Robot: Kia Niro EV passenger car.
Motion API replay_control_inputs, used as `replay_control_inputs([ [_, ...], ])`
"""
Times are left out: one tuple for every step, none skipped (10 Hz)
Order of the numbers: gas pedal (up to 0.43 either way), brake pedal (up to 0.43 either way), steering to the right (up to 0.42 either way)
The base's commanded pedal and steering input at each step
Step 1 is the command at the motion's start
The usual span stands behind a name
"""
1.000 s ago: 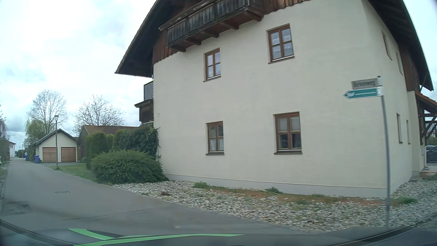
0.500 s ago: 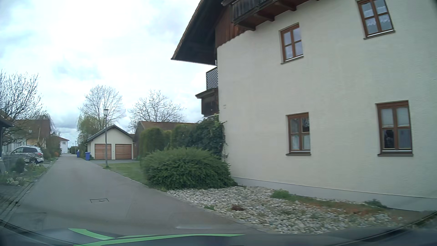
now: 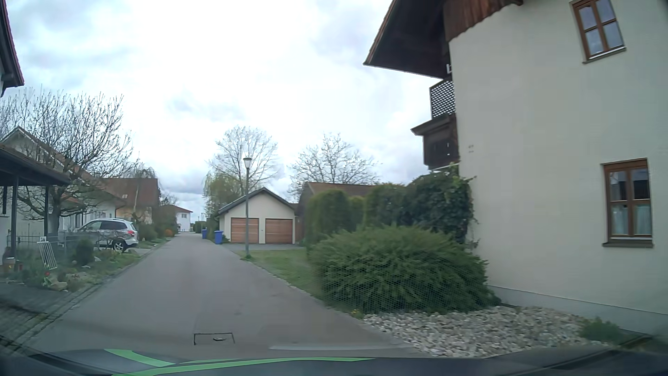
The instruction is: Follow the waypoints while adhering to traffic rules and regulations
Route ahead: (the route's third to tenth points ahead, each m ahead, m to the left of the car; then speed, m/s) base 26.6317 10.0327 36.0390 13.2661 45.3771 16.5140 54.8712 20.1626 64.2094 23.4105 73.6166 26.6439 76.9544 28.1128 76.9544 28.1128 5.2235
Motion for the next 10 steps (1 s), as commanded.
replay_control_inputs([
  [0.197, 0.000, -0.315],
  [0.197, 0.000, -0.304],
  [0.197, 0.000, -0.292],
  [0.197, 0.000, -0.272],
  [0.197, 0.000, -0.251],
  [0.197, 0.000, -0.223],
  [0.197, 0.000, -0.193],
  [0.197, 0.000, -0.171],
  [0.197, 0.000, -0.136],
  [0.197, 0.000, -0.103],
])
